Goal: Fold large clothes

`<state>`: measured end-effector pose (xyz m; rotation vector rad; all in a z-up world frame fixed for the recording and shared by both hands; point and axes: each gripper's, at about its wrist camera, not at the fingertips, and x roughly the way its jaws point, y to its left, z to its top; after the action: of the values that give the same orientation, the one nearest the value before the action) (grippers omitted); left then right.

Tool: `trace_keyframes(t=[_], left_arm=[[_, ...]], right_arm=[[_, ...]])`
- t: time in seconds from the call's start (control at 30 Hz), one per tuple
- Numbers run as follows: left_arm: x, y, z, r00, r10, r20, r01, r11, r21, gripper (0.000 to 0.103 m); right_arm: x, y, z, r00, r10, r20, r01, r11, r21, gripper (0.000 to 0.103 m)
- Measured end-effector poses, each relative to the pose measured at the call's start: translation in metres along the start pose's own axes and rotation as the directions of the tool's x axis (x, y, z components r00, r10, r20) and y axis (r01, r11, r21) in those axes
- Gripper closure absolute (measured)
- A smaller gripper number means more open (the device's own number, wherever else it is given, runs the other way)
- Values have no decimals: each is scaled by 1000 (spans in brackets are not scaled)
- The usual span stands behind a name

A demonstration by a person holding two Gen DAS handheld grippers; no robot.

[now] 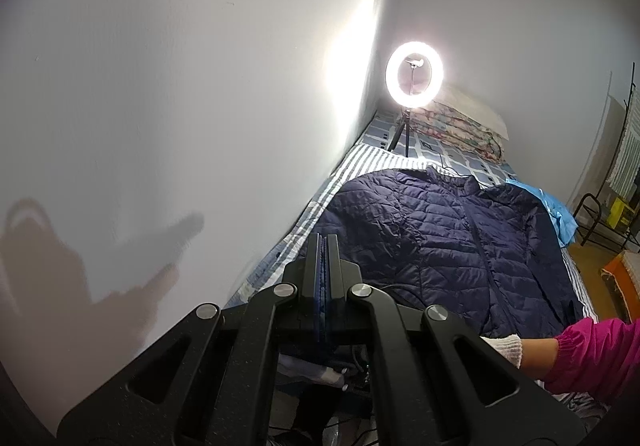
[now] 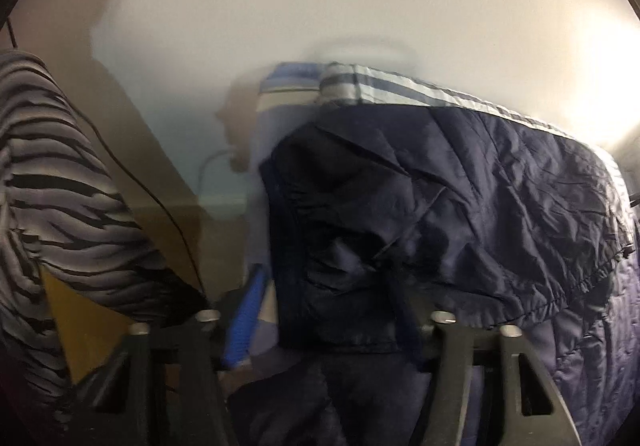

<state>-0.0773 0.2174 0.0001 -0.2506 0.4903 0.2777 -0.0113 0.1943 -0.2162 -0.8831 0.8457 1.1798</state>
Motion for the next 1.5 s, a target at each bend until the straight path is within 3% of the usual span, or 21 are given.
trace_keyframes(t=[0.03,0.1,0.2,0.3,0.43,0.53,0.67,0.77,0.83,1.0,1.07,1.17,1.23,1.3,1.37,1.43,1.5], left_arm=[[1,0,1,1000,2,2,-2,1000,3,103],[3,-2,2,1000,2,6,-2,1000,11,103],[8,-5,4,1000,4,12,-4,1000,20,103],[23,-5,4,1000,3,-11,-3,1000,19,103],[42,-8,4,999,-12,-42,12,1000,11,103],[58,-17,6,998,-20,-56,22,999,37,103],[87,-34,12,996,-43,-80,49,996,73,103],[119,-52,18,991,-71,-116,82,992,100,103],[143,-65,23,987,-85,-138,101,988,118,103],[211,-99,41,981,-81,-176,112,979,172,103],[243,-113,47,975,-88,-204,124,978,171,103],[282,-125,47,962,-101,-255,138,982,131,103],[308,-131,42,945,-117,-305,155,982,106,103],[332,-141,35,924,-127,-360,183,975,127,103],[355,-151,31,920,-93,-381,167,972,167,103],[381,-154,29,915,-64,-397,142,975,171,103],[395,-151,28,914,-55,-402,125,980,152,103]], right_arm=[[-2,-6,1,1000,18,3,-18,1000,24,77],[-9,-23,3,995,95,26,-98,990,105,93],[-33,-59,2,972,193,136,-222,943,247,99],[-55,-93,-4,951,205,230,-275,901,335,100],[-79,-135,-12,939,151,310,-280,858,431,101],[-95,-170,-26,924,115,364,-302,804,512,101],[-123,-220,-51,902,19,430,-312,716,624,101],[-145,-262,-87,877,-83,473,-325,623,712,101],[-162,-292,-122,869,-177,461,-303,547,781,101],[-189,-343,-203,864,-349,364,-211,406,889,101],[-195,-355,-228,860,-390,330,-182,370,911,101],[-196,-367,-277,857,-429,284,-173,279,945,101],[-187,-381,-304,871,-439,219,-141,203,969,101],[-175,-392,-325,885,-413,214,-173,136,976,101],[-174,-400,-331,882,-398,252,-215,134,967,101],[-180,-403,-321,874,-423,239,-172,190,967,101],[-184,-408,-315,849,-468,244,-158,217,963,101]])
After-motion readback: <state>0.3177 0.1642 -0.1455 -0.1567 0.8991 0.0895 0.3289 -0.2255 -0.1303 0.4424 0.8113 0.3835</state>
